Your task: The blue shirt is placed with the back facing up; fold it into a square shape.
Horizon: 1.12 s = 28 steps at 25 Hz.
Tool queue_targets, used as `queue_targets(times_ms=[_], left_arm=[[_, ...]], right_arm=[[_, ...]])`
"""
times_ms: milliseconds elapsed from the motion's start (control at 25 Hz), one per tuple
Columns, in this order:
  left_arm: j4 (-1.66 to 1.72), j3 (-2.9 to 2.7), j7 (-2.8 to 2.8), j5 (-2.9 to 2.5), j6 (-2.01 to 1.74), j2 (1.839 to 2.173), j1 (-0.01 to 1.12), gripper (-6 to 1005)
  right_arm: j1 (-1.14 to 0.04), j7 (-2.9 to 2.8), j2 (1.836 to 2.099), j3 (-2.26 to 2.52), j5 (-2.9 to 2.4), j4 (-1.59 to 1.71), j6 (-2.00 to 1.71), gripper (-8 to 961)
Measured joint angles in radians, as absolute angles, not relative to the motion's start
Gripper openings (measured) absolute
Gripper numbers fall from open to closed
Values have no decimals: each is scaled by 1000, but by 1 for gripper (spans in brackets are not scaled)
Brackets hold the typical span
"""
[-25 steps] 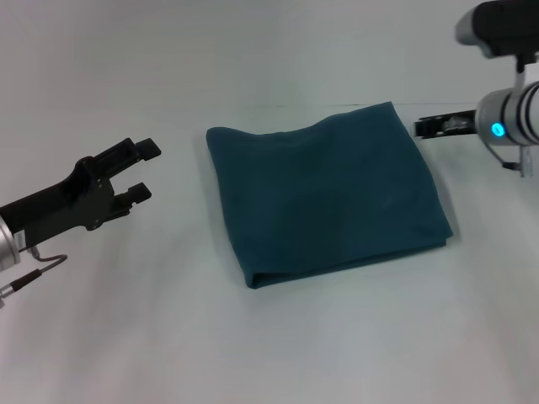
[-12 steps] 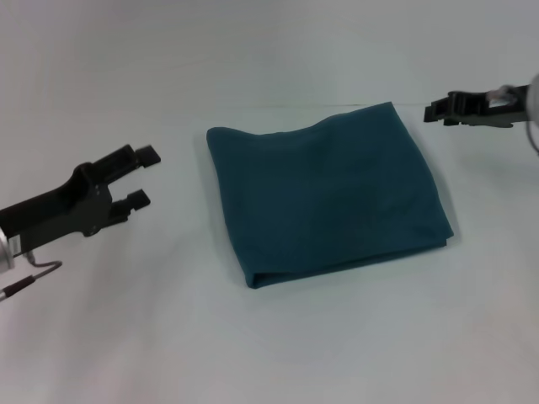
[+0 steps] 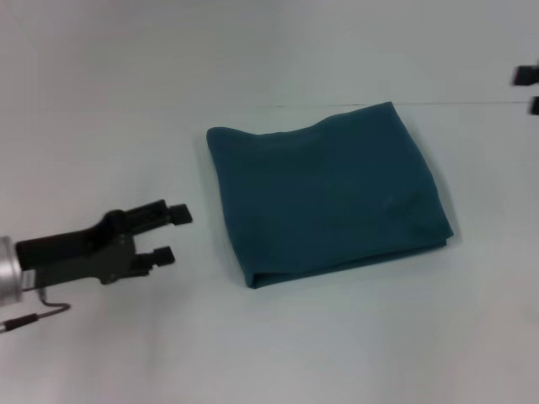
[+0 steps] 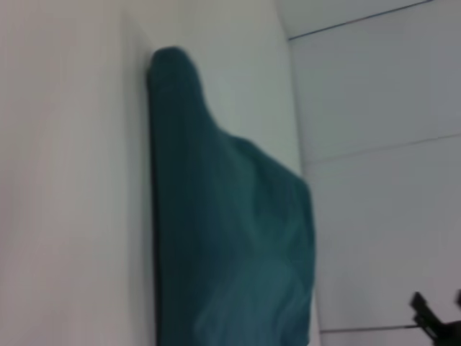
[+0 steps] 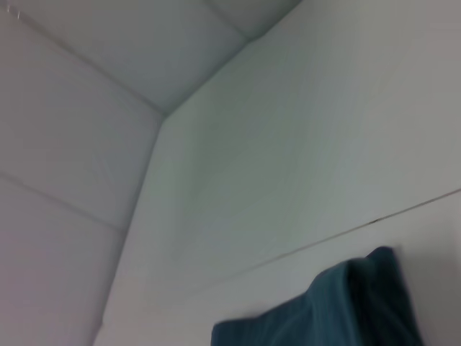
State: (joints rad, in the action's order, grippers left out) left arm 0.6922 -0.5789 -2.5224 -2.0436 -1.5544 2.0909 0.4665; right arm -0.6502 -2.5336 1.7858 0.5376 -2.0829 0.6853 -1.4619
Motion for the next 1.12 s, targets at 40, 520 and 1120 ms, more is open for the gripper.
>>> queue_targets(times_ms=[40, 520, 1120], left_arm=[[689, -591, -2532, -2045, -1543, 2095, 470, 947], [646, -820, -2650, -2049, -1337, 2153, 520, 949], [542, -859, -2652, -2049, -1201, 2161, 588, 949]], right_arm=[[-628, -2540, 1772, 503, -2083, 685, -1484, 593], [-597, -2534, 1761, 476, -2081, 683, -1505, 918], [-594, -2533, 1759, 469, -2080, 678, -1504, 918]])
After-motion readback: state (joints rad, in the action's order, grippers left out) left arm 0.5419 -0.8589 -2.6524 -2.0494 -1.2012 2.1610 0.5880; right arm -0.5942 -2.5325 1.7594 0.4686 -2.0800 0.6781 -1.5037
